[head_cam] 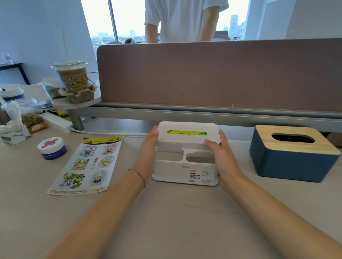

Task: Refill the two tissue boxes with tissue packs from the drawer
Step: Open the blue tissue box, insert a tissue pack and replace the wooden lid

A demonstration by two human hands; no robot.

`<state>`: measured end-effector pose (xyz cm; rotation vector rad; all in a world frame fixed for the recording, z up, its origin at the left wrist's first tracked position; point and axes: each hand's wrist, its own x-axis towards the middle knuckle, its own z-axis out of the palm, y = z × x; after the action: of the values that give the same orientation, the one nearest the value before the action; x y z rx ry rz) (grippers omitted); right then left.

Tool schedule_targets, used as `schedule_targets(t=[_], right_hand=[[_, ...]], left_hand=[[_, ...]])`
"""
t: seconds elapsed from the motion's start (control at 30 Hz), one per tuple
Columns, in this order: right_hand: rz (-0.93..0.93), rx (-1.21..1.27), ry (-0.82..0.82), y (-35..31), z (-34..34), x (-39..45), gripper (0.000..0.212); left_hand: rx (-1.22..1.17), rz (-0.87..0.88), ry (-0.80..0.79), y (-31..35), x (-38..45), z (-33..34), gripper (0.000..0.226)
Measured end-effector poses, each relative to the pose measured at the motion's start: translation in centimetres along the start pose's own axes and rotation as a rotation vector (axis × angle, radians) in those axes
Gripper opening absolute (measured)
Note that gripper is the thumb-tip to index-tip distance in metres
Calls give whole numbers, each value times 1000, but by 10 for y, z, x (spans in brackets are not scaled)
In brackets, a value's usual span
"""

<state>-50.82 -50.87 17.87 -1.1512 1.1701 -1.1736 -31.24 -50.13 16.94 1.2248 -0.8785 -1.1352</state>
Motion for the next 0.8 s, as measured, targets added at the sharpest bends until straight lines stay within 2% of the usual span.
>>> schedule_targets(t=[0.23,0.4,0.5,0.57,0.67,0.8], right_hand=[[-58,-19,4,-1,0,-3,55],[-89,-74,-13,-11,-7,-12,41],[-163,-148,-2,-22,-14,-23,57],[-238,-233,1,-32,-20,-36,59],[-369,-359,15,-45,-37,-50,55],[-476,-574,67,-56,-73,-55,42]], left_hand=[[44,65,24,5,-9,7,46],[204,190,140,15,-23,11,31],[400,308,170,22,-34,19,35],[549,421,152,33,-46,34,36],[646,558,92,50,-66,69,35],[686,601,-9,50,-79,122,35]])
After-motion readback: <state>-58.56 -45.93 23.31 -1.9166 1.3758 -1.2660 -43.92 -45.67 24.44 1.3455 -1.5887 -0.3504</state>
